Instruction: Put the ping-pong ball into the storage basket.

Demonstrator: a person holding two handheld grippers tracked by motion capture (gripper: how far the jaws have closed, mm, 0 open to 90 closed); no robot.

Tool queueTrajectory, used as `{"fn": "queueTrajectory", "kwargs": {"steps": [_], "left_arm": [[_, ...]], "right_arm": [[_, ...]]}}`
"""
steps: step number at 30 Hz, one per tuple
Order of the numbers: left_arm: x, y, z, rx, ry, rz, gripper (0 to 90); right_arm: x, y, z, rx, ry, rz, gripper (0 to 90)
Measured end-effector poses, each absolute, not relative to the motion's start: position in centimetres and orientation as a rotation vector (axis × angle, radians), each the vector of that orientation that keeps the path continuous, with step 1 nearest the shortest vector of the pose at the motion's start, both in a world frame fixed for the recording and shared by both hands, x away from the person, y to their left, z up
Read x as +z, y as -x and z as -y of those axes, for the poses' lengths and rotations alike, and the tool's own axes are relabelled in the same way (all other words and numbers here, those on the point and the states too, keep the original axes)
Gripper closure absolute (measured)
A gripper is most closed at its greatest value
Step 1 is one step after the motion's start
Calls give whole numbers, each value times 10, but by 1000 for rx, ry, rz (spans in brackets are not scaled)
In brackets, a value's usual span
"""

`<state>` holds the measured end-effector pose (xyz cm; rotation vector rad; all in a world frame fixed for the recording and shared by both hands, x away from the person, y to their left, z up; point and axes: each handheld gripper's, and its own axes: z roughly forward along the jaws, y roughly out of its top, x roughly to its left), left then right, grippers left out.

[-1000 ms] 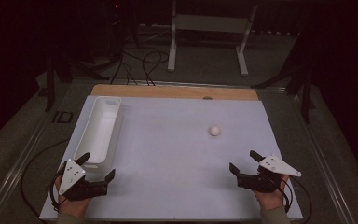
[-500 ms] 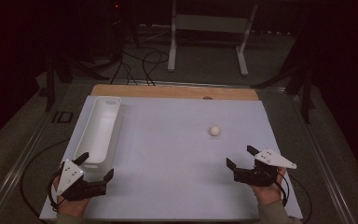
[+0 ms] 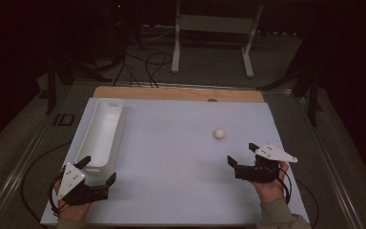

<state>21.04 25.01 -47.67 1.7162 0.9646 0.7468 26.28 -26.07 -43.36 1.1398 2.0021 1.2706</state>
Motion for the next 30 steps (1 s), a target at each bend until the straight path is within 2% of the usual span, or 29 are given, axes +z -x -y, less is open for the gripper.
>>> {"fn": "queueTrajectory", "kwargs": {"steps": [30], "left_arm": [[-485,-218,-253,704,-1732,-970,0]], "right_arm": [[-428,-288,259,1224,-1189,-2048,74]]}}
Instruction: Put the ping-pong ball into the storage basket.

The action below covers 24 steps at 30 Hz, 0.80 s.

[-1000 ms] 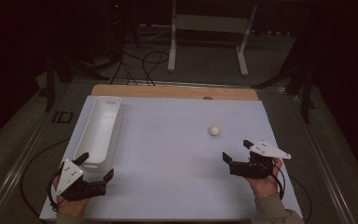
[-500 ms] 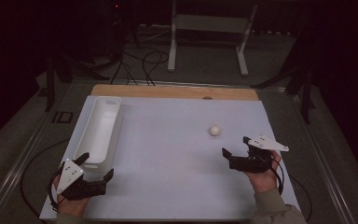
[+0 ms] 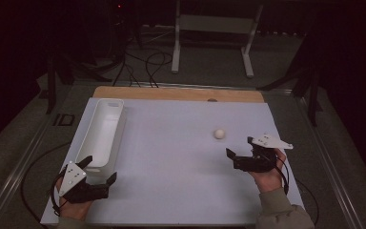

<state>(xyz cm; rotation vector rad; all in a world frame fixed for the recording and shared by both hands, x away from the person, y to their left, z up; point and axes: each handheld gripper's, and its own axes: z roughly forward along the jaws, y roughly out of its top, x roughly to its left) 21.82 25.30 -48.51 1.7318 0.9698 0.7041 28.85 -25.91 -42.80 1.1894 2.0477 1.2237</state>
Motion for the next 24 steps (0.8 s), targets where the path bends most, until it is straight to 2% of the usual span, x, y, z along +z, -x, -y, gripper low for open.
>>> {"fn": "queueTrajectory", "kwargs": {"steps": [24], "left_arm": [[-490,-223,-255,669,-1737,-950,0]], "right_arm": [[-426,-310,256,1168,-1221,-2112,74]]}}
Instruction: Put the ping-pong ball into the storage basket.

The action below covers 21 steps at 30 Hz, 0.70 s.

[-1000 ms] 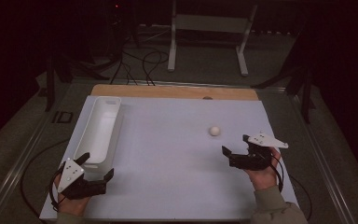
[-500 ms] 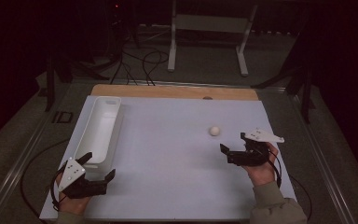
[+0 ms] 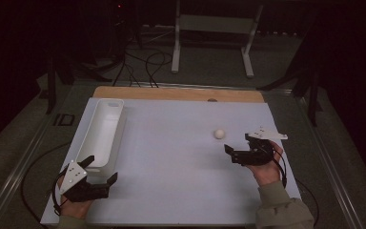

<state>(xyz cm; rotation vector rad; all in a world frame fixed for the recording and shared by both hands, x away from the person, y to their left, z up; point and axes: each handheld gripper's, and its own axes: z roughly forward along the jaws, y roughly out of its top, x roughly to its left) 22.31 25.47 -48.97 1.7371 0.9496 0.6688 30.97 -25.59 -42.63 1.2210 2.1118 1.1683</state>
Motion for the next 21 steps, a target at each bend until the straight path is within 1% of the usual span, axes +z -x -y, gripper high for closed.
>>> {"fn": "queueTrajectory", "kwargs": {"steps": [21], "left_arm": [[-490,-223,-254,670,-1738,-946,0]], "right_arm": [[-423,-330,249,1094,-1275,-2150,76]]}}
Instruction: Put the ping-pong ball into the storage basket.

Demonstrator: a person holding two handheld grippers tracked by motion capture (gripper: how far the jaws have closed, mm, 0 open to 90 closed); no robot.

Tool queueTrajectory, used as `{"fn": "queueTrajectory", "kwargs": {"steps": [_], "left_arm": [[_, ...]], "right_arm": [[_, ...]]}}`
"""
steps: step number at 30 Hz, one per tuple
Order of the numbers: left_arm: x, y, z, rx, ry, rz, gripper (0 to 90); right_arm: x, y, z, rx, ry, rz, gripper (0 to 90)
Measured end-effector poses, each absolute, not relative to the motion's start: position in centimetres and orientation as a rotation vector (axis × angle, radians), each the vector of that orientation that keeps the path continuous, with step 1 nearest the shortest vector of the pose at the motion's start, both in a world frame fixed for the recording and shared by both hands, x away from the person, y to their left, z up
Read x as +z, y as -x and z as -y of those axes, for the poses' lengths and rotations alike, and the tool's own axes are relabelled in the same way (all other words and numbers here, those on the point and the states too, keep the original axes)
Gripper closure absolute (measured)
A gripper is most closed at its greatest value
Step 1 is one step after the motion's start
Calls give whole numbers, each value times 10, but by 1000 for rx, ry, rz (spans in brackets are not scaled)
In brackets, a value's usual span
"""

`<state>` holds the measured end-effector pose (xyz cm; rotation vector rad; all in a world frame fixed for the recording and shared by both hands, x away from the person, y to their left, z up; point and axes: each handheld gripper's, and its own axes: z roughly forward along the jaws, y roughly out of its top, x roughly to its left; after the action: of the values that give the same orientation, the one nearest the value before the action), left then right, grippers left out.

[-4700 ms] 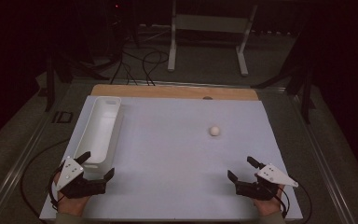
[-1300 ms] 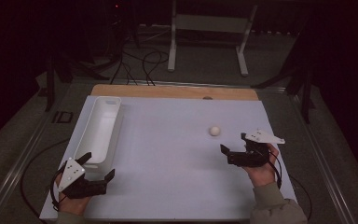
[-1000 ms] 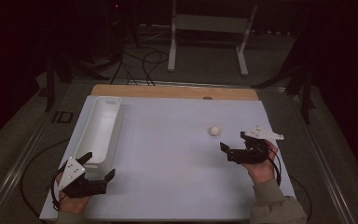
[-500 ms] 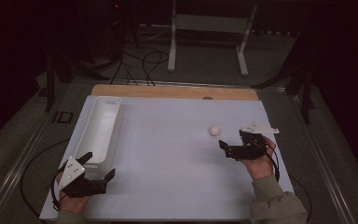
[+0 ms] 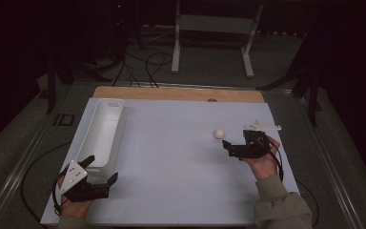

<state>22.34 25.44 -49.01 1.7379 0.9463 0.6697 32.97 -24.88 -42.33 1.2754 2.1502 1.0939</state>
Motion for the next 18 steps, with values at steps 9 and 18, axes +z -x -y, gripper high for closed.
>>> {"fn": "queueTrajectory", "kwargs": {"steps": [9,18], "left_arm": [[-490,-223,-254,673,-1742,-945,0],[-490,-223,-254,674,-1742,-945,0]], "right_arm": [[-417,-338,243,1086,-1269,-2154,76],[-413,-345,239,1083,-1267,-2154,76]]}}
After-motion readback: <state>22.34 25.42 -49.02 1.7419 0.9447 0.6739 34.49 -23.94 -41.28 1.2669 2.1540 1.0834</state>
